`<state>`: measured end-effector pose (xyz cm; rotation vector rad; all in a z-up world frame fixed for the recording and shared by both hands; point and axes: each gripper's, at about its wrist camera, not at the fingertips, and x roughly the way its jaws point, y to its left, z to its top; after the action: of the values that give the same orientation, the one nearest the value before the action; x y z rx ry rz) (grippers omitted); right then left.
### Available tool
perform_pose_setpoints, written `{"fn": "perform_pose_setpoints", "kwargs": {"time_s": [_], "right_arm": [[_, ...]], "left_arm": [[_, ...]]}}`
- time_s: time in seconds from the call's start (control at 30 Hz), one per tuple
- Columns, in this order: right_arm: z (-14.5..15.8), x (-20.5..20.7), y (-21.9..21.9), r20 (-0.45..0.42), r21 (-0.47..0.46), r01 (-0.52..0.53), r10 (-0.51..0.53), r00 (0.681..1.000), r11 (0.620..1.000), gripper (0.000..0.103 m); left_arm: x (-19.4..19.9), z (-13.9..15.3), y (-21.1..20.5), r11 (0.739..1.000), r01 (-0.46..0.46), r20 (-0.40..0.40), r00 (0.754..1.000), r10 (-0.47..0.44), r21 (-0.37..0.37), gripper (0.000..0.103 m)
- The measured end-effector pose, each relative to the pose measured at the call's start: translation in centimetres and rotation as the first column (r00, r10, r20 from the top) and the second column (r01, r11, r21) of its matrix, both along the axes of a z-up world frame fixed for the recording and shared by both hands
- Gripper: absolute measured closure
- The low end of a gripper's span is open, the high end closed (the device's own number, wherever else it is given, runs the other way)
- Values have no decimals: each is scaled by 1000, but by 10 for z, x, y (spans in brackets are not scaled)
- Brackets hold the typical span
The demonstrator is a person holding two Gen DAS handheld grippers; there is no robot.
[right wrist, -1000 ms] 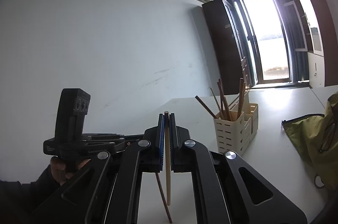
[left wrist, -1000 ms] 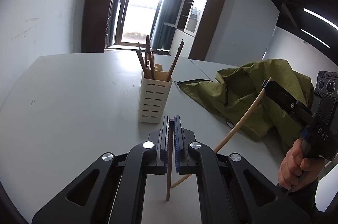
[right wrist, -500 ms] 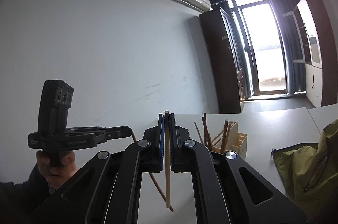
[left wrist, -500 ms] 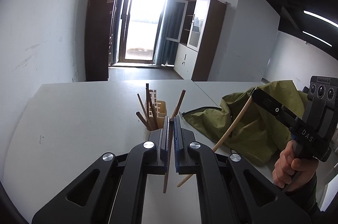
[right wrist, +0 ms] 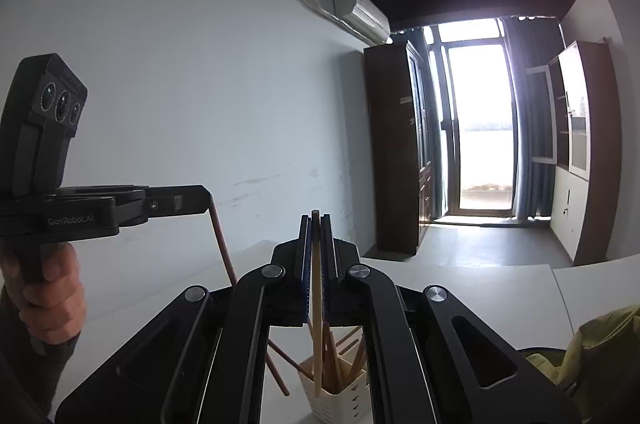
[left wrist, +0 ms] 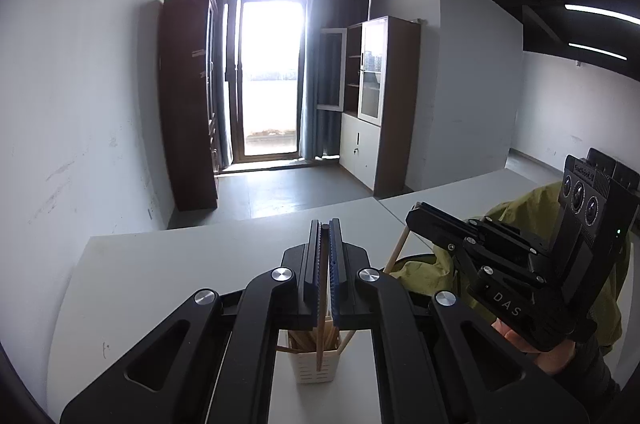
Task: Organize utensils
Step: 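Lift both tools' chopsticks and carry them over the holder, then lower the chopsticks into the holder and open both tools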
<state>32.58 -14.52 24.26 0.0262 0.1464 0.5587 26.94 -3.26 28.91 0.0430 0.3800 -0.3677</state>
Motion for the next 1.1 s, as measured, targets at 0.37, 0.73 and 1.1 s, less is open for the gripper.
{"fn": "perform_pose_setpoints", "kwargs": {"time_s": [0.37,0.73,1.1], "right_arm": [[-39,34,7,-60,-44,27,-30,998,999,98],[-72,51,13,-151,-83,19,-32,988,996,98],[-113,51,20,-244,-125,5,-35,969,992,98]], "left_arm": [[54,-29,-6,999,-46,-25,999,45,-19,100],[77,-63,-10,998,-68,-76,995,68,-7,100],[86,-103,0,997,-75,-166,983,77,22,99]]}}
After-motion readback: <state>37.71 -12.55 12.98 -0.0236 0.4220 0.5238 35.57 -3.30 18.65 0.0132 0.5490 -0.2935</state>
